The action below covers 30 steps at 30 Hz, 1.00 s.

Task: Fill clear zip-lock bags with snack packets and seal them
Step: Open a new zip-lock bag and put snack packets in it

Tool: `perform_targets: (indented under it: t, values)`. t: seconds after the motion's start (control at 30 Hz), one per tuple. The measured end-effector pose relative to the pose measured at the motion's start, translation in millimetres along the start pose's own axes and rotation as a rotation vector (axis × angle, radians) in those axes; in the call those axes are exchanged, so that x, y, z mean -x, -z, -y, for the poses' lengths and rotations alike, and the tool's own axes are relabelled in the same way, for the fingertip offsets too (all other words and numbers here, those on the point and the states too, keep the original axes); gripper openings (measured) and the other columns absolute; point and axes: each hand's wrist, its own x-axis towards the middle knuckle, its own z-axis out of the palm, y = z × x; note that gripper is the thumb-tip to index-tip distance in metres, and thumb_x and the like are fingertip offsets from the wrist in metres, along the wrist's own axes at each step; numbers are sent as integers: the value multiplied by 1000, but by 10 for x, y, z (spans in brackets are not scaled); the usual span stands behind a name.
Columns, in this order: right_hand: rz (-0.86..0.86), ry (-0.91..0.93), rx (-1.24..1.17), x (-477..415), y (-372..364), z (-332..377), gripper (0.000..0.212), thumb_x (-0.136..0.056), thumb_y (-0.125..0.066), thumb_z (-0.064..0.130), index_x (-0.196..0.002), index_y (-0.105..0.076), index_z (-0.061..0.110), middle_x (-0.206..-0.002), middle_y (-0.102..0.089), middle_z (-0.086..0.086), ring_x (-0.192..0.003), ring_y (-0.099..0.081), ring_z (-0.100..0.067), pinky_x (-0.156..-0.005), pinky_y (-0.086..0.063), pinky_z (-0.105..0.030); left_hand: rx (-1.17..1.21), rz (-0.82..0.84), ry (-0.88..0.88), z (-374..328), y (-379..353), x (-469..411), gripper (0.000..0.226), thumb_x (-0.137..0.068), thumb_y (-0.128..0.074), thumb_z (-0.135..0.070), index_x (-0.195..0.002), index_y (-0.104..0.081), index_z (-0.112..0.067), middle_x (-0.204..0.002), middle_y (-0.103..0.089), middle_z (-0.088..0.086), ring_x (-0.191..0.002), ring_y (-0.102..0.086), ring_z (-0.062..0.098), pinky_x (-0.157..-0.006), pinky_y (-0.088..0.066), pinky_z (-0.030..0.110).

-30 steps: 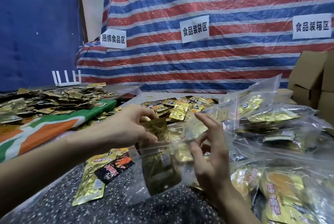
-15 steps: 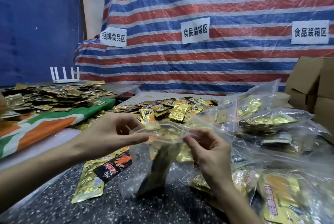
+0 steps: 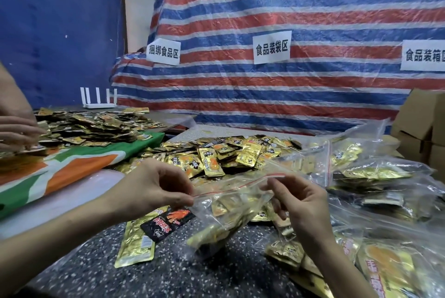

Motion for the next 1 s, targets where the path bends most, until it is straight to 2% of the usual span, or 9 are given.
perform_targets:
  t: [0.23,0.4,0.47,0.57,0.67,0.73,0.77,0.9,1.0]
  values:
    - [81,59,134,-56,21,266,17,-83,-67,23,-87,-76,10,-81,-77,-10,-45,-55,-20,-39,-42,-23,-278,0,-5,-49,71,-6,9,-89,-70,-19,-82,-73,-25,-76,-70,0,-71,-63,19,-65,-51,35]
    - [67,84,166,-83,4,361,13,-89,-65,14,-89,-76,7,-82,-76,-10,-53,-65,-25,-45,-51,-25,-167,-228,-76,-184,147,-109,8,-86,-72,-20,-81,-75,-25,-73,-72,4,-64,-67,24,-60,-54,39]
    - [58,83,185,-86,-25,346,11,-91,-65,10,-91,-75,9,-83,-76,-10,-58,-68,-28,-50,-55,-29,-127,-233,-62,-218,90,-171,7,-87,-72,-17,-82,-76,-21,-71,-73,3,-64,-69,24,-58,-55,38]
    - [44,74,197,-100,-90,282,11,-93,-64,9,-97,-73,14,-88,-75,-10,-63,-70,-28,-55,-60,-35,-150,-207,-64,-245,-71,-239,6,-87,-72,-16,-83,-75,-18,-72,-73,-5,-62,-69,13,-55,-52,21]
    - [52,112,225,-138,-144,253,26,-94,-64,7,-114,-68,24,-95,-73,-2,-66,-72,-24,-56,-59,-32,-143,-216,-102,-322,-161,-333,6,-88,-72,-15,-83,-75,-17,-68,-71,-9,-59,-66,7,-54,-49,17]
    - [95,167,297,-179,-146,265,36,-95,-62,3,-120,-66,29,-98,-72,5,-70,-71,-24,-59,-60,-39,-142,-244,-133,-401,-155,-426,7,-87,-72,-13,-82,-75,-18,-65,-71,-6,-59,-67,8,-56,-53,20]
    - [118,195,336,-203,-139,276,38,-95,-60,0,-118,-66,29,-98,-72,7,-73,-71,-23,-61,-60,-40,-141,-260,-147,-441,-137,-476,6,-87,-72,-13,-83,-75,-18,-67,-72,-3,-61,-68,10,-58,-56,23]
    - [72,328,411,-289,-87,316,37,-92,-60,-9,-103,-70,24,-95,-72,-1,-82,-72,-8,-72,-58,-22,-19,-298,-195,-489,-49,-663,4,-86,-72,-11,-88,-75,-13,-76,-74,3,-68,-71,16,-65,-60,27]
    - [0,349,390,-332,-29,277,29,-93,-60,-5,-103,-70,21,-94,-73,-1,-84,-73,-12,-74,-60,-28,39,-277,-207,-358,-44,-767,6,-83,-74,-14,-88,-76,-14,-79,-75,3,-69,-71,17,-64,-60,25]
